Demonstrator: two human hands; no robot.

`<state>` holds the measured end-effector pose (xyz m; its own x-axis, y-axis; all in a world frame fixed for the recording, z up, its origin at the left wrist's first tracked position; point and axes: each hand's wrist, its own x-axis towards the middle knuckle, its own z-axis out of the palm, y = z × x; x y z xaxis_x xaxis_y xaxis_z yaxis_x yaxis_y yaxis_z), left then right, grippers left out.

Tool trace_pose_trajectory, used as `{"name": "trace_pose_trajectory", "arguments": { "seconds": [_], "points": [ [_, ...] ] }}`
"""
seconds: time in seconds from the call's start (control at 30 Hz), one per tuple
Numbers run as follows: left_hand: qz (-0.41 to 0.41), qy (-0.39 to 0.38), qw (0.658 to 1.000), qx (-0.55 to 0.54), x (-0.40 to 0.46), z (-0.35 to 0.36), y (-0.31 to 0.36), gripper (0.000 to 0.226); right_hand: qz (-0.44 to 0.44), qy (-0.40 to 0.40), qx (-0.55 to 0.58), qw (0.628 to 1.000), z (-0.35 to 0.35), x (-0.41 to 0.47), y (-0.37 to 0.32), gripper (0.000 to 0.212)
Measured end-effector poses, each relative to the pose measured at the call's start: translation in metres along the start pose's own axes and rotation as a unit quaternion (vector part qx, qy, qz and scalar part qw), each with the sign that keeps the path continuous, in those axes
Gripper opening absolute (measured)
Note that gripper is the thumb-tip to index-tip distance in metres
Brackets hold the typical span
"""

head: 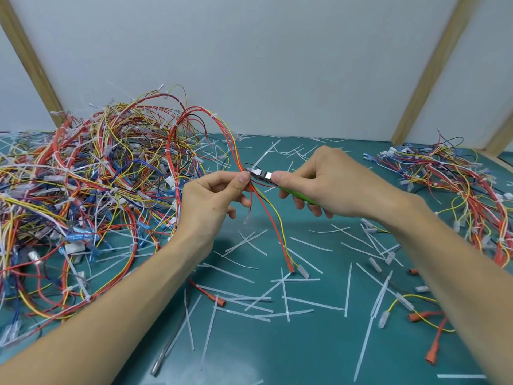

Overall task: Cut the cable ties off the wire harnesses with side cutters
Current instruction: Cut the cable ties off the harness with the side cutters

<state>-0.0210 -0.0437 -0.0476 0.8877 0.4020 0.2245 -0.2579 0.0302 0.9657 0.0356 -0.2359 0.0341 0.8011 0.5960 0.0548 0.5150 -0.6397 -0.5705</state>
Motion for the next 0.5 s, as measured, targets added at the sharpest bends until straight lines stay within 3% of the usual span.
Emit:
{"name": "trace_pose_trajectory", "arguments": {
  "seconds": [0.5],
  "points": [
    [-0.001, -0.001, 1.000, 0.004, -0.0006, -0.0001, 0.0003, 0.013, -0.003, 0.004, -0.003, 1.000, -0.0001, -0.0011, 0.0005, 0.052]
  ]
}}
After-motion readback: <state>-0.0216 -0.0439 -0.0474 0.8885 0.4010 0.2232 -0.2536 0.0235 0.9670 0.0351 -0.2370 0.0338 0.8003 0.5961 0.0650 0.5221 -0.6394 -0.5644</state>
